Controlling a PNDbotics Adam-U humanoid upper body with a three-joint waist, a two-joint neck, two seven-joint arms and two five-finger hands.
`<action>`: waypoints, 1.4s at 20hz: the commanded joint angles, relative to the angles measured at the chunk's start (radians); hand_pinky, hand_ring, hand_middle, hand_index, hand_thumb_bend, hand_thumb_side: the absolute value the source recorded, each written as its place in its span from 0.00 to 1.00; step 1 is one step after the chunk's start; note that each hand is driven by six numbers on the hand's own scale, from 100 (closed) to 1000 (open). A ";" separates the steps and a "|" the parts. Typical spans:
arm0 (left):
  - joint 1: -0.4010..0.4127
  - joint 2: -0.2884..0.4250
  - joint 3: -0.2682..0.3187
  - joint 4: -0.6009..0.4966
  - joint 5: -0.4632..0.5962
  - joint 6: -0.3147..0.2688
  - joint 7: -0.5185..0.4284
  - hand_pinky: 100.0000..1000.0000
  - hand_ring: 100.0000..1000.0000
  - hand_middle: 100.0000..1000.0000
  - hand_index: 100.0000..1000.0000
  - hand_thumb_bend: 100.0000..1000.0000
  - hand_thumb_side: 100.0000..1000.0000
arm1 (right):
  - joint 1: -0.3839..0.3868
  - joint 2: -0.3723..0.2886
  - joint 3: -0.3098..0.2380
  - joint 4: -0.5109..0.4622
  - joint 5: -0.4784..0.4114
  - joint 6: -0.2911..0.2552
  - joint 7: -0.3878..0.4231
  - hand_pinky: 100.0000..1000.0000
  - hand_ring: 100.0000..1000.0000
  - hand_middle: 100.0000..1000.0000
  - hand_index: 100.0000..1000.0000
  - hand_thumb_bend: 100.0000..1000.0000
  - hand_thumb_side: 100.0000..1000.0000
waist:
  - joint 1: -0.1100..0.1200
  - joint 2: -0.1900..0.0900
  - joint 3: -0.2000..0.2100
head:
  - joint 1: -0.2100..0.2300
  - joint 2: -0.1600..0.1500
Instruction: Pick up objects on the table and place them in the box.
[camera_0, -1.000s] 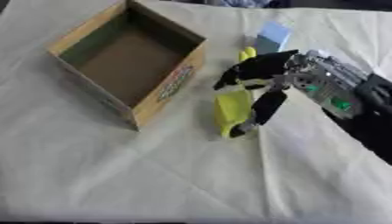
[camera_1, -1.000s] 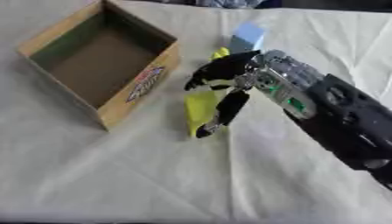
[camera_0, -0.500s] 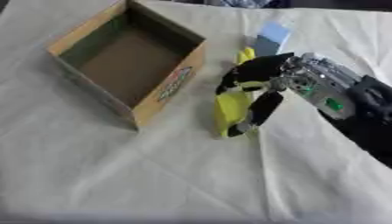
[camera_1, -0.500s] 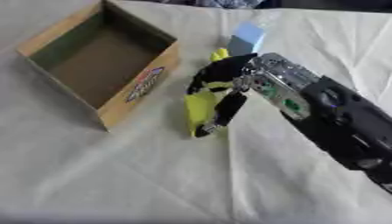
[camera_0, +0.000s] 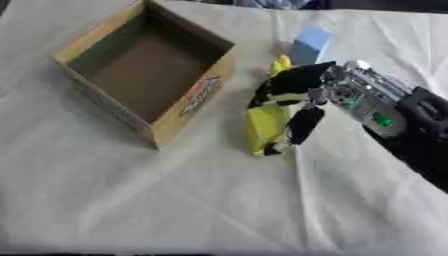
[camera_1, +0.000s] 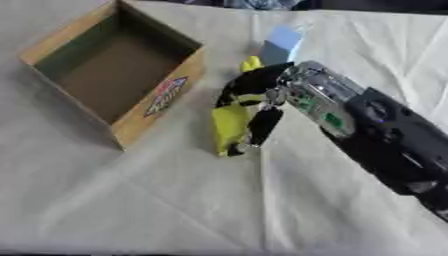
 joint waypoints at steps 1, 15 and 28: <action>-0.008 0.015 0.003 -0.014 0.000 0.000 -0.004 0.56 0.81 1.00 0.64 0.19 0.94 | -0.011 -0.022 -0.012 -0.019 -0.026 0.005 0.013 0.89 0.87 0.71 0.89 0.42 0.55 | 0.001 -0.019 0.000 | -0.003 -0.012; -0.005 0.016 0.005 -0.014 -0.001 0.005 -0.003 0.57 0.81 1.00 0.63 0.19 0.95 | -0.010 -0.050 -0.056 -0.103 -0.126 0.080 -0.015 0.85 0.83 0.67 0.86 0.25 0.45 | -0.001 -0.023 -0.004 | -0.002 -0.016; -0.004 0.018 0.005 -0.014 0.000 0.006 -0.003 0.57 0.81 1.00 0.63 0.19 0.95 | -0.050 -0.088 -0.129 -0.234 -0.230 0.152 -0.025 0.85 0.84 0.67 0.86 0.17 0.41 | -0.004 -0.025 -0.006 | -0.004 -0.020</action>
